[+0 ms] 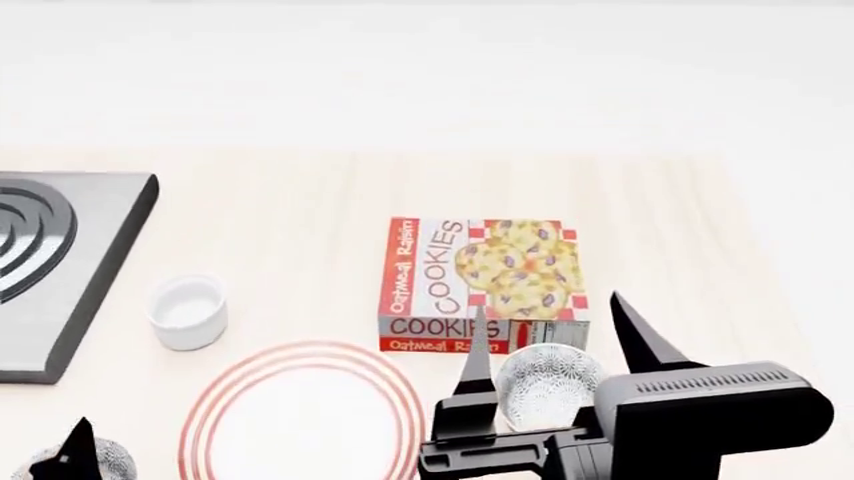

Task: Pick the akita bowl next to the plate and place it on the plate.

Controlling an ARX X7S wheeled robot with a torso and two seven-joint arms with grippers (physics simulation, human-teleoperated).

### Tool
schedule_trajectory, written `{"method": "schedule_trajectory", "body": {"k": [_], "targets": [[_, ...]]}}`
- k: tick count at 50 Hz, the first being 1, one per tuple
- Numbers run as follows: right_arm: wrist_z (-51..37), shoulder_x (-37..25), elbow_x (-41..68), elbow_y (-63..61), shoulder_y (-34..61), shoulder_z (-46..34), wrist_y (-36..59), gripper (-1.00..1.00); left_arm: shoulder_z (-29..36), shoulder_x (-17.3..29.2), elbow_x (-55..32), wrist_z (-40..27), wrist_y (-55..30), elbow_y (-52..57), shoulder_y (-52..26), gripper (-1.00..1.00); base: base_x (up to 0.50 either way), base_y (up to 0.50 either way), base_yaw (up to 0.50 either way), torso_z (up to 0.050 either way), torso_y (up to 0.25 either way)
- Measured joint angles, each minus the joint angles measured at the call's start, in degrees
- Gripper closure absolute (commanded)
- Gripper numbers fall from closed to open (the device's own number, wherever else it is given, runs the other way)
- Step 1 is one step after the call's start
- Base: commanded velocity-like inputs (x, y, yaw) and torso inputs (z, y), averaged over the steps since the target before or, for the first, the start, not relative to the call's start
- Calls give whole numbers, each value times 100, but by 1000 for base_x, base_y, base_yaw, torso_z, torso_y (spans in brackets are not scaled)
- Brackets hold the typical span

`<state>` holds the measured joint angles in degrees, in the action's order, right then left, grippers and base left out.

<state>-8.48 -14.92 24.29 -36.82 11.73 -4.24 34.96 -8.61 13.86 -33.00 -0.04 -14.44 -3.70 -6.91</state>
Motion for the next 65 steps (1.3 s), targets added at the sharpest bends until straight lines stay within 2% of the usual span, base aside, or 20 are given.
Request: {"method": "schedule_trajectory", "body": {"k": [18,23,43,54,65], "targets": [[-47,-38,18,35,-17,-34,-35,-100,33,25,-44,-27,13,8,25,-100,500,0,0,0,0],[-158,-18,92,28,19,32,105,-100,38,34,-61,-36,10,12,28,-100,0,0,0,0,0],[-823,-382,949,31,865,567,2348,-100,58,72,-149,-102,-49,113,64,-100,0,0,0,0,0],[-918,-476,1329,621,1509,761,3346,-100,75,85,-170,-111,-38,97,60,-100,0,0,0,0,0],[-825,-535,1570,1390,2065,822,3938,-100,93,98,-182,-126,-19,100,69,-100,0,0,0,0,0]]}}
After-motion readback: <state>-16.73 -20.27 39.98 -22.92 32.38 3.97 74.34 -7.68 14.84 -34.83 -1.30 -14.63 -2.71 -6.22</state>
